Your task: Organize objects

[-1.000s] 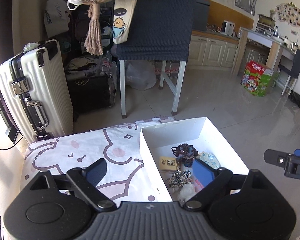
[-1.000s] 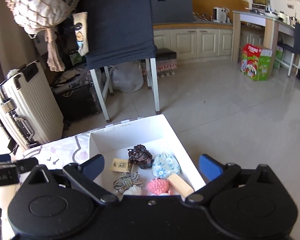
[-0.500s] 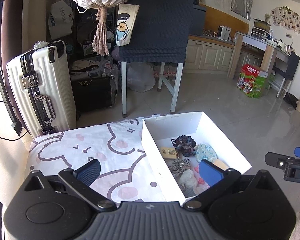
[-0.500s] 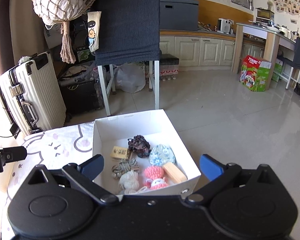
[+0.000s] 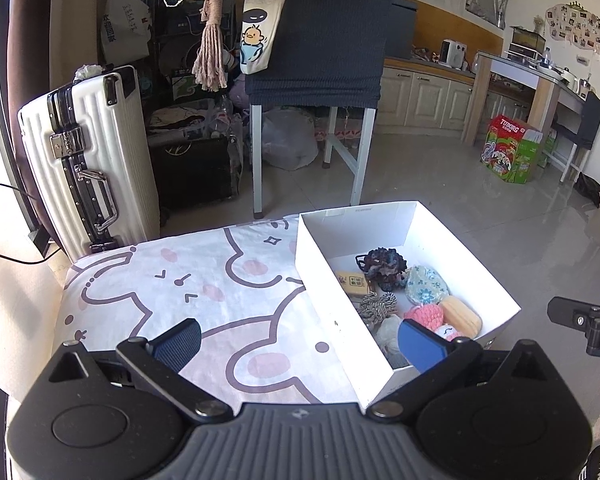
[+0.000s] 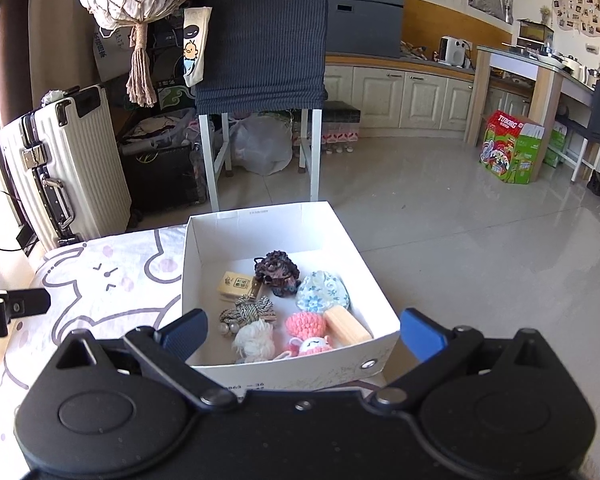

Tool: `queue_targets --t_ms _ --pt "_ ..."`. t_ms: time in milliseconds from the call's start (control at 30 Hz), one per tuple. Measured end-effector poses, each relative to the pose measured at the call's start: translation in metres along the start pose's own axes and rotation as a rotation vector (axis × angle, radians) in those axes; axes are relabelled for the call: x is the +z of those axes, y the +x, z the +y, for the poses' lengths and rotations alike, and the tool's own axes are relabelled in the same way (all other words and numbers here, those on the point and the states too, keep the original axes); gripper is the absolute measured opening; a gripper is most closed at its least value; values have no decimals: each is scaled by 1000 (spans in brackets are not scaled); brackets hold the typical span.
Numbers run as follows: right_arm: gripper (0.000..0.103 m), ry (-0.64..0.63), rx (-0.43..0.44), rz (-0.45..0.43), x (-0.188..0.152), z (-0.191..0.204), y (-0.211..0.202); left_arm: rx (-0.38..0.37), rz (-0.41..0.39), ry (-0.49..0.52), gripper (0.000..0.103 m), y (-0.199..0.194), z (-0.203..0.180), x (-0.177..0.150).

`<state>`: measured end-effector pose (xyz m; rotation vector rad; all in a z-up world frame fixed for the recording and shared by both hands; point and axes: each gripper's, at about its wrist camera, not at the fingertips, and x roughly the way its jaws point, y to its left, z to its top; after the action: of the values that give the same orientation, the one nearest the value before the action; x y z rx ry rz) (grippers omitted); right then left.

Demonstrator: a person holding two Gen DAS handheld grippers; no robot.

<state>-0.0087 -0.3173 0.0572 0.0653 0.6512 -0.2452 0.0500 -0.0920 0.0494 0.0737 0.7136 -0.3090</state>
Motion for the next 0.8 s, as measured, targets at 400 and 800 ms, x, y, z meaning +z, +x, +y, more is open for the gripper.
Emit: queue_targets --t_ms 400,800 --pt "103 -12 -3 18 -4 7 2 2 4 16 103 -1 -3 -3" --pt "103 -12 -4 21 -6 6 2 -4 12 19 103 -3 -4 -5"
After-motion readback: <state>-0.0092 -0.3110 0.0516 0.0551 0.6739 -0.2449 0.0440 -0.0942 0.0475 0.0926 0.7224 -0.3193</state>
